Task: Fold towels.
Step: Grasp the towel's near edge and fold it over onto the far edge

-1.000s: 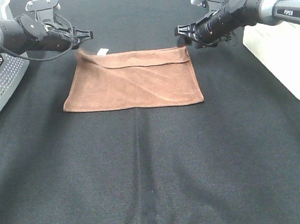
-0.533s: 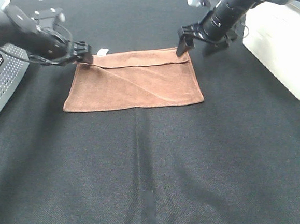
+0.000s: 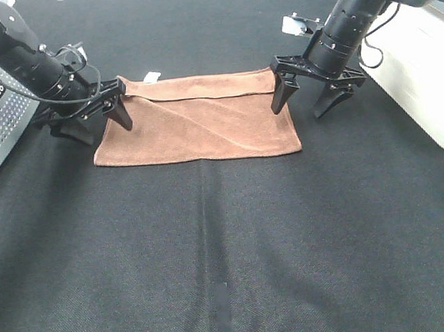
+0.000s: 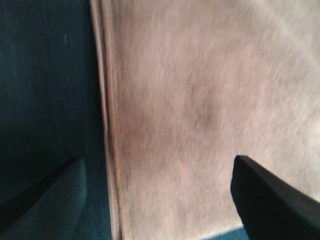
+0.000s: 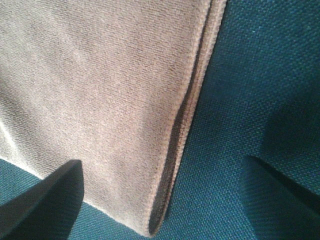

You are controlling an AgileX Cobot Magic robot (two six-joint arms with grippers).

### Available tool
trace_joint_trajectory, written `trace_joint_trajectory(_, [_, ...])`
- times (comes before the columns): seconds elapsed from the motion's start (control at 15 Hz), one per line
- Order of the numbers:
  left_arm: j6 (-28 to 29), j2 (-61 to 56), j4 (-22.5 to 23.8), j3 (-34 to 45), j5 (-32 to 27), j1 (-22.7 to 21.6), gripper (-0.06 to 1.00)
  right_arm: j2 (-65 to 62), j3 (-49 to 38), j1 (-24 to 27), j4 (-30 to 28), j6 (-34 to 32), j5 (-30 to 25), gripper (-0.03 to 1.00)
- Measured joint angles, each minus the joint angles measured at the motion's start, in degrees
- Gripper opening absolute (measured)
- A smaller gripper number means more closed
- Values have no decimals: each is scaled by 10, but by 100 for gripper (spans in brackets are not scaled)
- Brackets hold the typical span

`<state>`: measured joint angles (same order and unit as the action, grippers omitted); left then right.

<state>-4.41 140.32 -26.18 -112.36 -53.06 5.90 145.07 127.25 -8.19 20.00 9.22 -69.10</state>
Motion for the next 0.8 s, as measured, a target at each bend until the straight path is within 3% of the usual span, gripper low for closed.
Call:
trace_joint_trajectory(0.33, [63,2,69,0,-55,0,75,-3,-23,0,-17,-10,-1,80])
trace_joint_trajectory(0.53, [65,9,60,-3,-68,0,75,-7,-64,0,-12,-10,-2,80])
trace_joint_trajectory(0.67, [65,10,48,-3,-50,15,75,-9,-80,0,26,-1,-5,79])
trace_joint_trajectory(0.8, [65,13,38,-3,-33,38,69,-2,-81,0,62,5,-6,71])
